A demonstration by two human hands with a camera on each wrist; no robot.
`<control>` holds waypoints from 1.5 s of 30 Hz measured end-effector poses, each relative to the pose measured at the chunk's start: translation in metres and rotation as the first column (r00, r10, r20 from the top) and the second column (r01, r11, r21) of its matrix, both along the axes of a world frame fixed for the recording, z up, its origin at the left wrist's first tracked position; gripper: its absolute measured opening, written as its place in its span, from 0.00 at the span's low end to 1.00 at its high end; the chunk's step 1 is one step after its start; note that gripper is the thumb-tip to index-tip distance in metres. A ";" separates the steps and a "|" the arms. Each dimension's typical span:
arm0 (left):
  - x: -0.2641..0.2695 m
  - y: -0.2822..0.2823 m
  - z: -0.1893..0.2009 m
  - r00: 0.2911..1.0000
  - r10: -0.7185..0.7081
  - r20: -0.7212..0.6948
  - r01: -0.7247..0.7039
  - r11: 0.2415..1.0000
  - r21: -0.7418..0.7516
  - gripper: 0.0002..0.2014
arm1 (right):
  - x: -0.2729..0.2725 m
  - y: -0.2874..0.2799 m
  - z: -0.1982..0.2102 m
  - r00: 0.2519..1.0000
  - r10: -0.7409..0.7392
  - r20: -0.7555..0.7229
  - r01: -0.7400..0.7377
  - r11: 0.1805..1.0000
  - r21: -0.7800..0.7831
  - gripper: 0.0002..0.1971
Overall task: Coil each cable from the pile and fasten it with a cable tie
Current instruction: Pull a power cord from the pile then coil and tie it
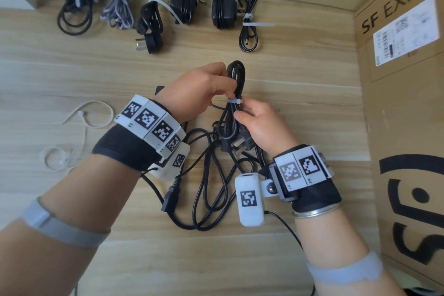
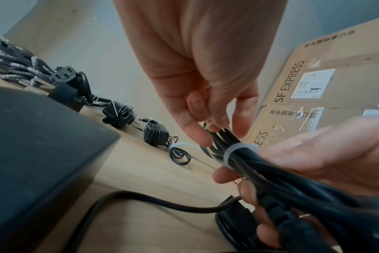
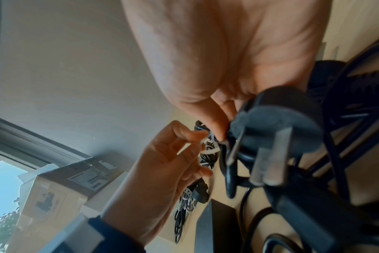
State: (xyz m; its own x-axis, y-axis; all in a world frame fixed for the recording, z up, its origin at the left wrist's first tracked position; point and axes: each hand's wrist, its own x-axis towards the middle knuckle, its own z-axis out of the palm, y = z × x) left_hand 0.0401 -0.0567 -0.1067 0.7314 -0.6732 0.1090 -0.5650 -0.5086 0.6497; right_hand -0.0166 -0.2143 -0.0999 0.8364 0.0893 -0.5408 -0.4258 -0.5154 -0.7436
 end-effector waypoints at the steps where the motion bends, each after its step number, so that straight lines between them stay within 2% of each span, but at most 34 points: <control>1: 0.000 -0.001 0.000 1.000 -0.002 -0.005 0.002 1.000 0.002 0.17 | 0.000 -0.001 0.001 1.000 0.005 0.005 -0.004 1.000 -0.017 0.18; 4: -0.001 -0.007 0.001 1.000 -0.012 -0.013 0.013 1.000 0.011 0.20 | -0.001 -0.003 0.001 1.000 0.011 0.024 -0.009 0.999 -0.049 0.18; 9: -0.003 -0.014 0.001 0.997 0.066 -0.050 -0.066 0.998 -0.009 0.13 | -0.001 -0.004 -0.001 0.999 0.019 0.040 -0.016 0.998 -0.067 0.15; 12: -0.003 -0.015 0.003 0.963 0.181 -0.201 -0.195 0.979 -0.052 0.10 | -0.002 -0.003 0.000 0.998 0.040 0.040 -0.036 0.995 -0.095 0.14; 14: -0.002 -0.014 0.003 0.908 0.266 -0.324 -0.292 0.956 -0.035 0.14 | -0.002 -0.002 0.002 0.997 0.062 0.040 -0.056 0.991 -0.120 0.14; 16: -0.001 -0.014 0.002 0.867 0.302 -0.396 -0.341 0.939 -0.031 0.15 | -0.002 -0.003 0.003 0.996 0.071 0.048 -0.064 0.988 -0.141 0.16; 18: -0.002 -0.014 0.002 0.832 0.301 -0.465 -0.376 0.923 -0.076 0.12 | -0.001 -0.003 0.003 0.998 0.040 0.045 -0.034 0.993 -0.116 0.19; 21: -0.003 -0.012 0.002 0.738 0.247 -0.627 -0.461 0.864 -0.202 0.14 | -0.001 0.001 -0.001 0.999 -0.012 0.047 0.015 0.998 -0.063 0.24; 23: -0.004 -0.011 0.003 0.696 0.207 -0.687 -0.478 0.848 -0.229 0.14 | -0.002 0.001 -0.007 0.998 -0.045 0.049 0.047 0.998 -0.033 0.28; 28: -0.004 -0.010 0.008 0.670 0.120 -0.732 -0.426 0.870 -0.248 0.11 | 0.003 -0.003 -0.007 0.992 -0.107 0.073 0.106 0.994 0.020 0.16; 31: -0.002 -0.007 0.008 0.722 0.126 -0.680 -0.387 0.889 -0.246 0.13 | 0.003 -0.004 -0.006 0.994 -0.086 0.066 0.084 0.996 0.043 0.17; 35: 0.002 -0.006 0.004 0.862 0.213 -0.459 -0.306 0.942 -0.137 0.12 | 0.003 -0.002 -0.008 0.996 -0.078 0.030 0.077 0.996 0.041 0.26; 38: 0.001 -0.008 0.004 0.933 0.205 -0.295 -0.244 0.965 -0.102 0.10 | 0.003 -0.003 -0.009 0.998 -0.056 0.030 0.055 0.998 0.028 0.18; 42: 0.000 -0.008 0.001 0.971 0.181 -0.154 -0.195 0.978 -0.081 0.12 | 0.004 -0.003 -0.012 0.999 -0.030 0.032 0.030 1.000 0.007 0.16; 45: -0.001 -0.007 0.001 0.972 0.178 -0.157 -0.194 0.976 -0.098 0.14 | 0.003 -0.002 -0.012 0.999 -0.026 0.039 0.026 1.000 0.010 0.16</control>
